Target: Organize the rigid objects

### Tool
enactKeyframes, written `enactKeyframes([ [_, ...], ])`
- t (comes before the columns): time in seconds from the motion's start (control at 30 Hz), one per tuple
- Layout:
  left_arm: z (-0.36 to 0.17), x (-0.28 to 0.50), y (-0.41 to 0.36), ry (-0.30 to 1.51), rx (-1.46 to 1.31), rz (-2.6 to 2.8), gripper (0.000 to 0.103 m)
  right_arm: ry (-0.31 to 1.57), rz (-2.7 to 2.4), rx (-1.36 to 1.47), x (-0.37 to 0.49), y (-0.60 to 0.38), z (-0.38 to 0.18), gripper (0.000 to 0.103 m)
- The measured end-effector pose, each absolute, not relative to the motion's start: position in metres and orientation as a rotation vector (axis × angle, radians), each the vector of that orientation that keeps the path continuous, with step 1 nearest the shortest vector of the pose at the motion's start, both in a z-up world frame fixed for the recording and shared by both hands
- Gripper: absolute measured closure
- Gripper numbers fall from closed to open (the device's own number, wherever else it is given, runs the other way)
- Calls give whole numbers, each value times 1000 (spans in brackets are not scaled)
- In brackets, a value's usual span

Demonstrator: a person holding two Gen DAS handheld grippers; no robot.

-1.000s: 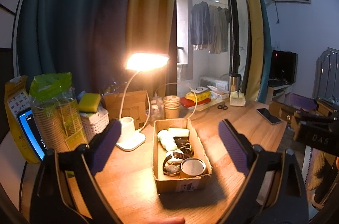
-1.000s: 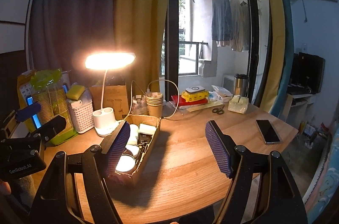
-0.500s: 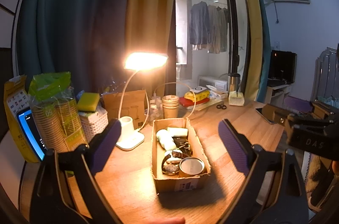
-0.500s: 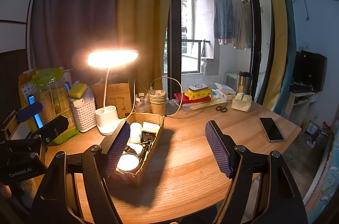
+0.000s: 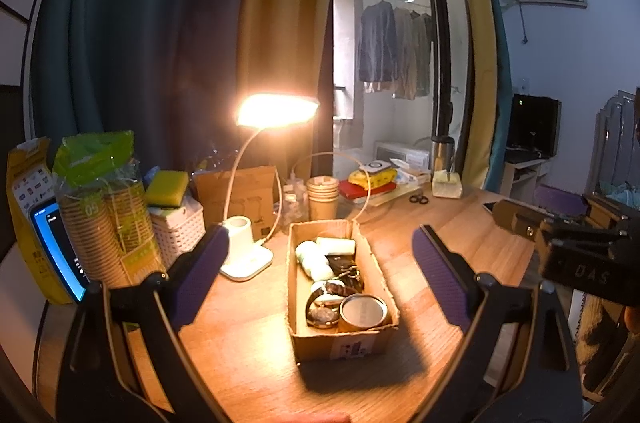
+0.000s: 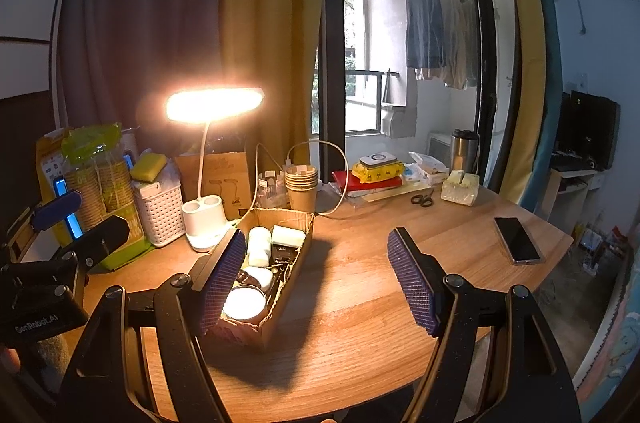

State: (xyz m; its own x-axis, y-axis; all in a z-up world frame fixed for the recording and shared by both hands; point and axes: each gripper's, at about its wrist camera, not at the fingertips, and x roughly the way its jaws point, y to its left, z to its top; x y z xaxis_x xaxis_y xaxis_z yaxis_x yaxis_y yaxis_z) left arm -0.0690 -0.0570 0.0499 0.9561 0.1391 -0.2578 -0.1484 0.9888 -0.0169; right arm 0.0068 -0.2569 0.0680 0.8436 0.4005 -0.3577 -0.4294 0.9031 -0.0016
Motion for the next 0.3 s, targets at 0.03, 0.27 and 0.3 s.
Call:
enactKeyframes([
  [0.03,50,-70,-57,259,-37,147,9,361,438,-83,7,-257,67,26],
  [0.27,47,-68,-57,266,-40,118,9,362,439,-82,8,-256,67,26],
  [0.3,47,-67,-56,272,-45,109,9,362,439,-83,8,-256,67,26],
])
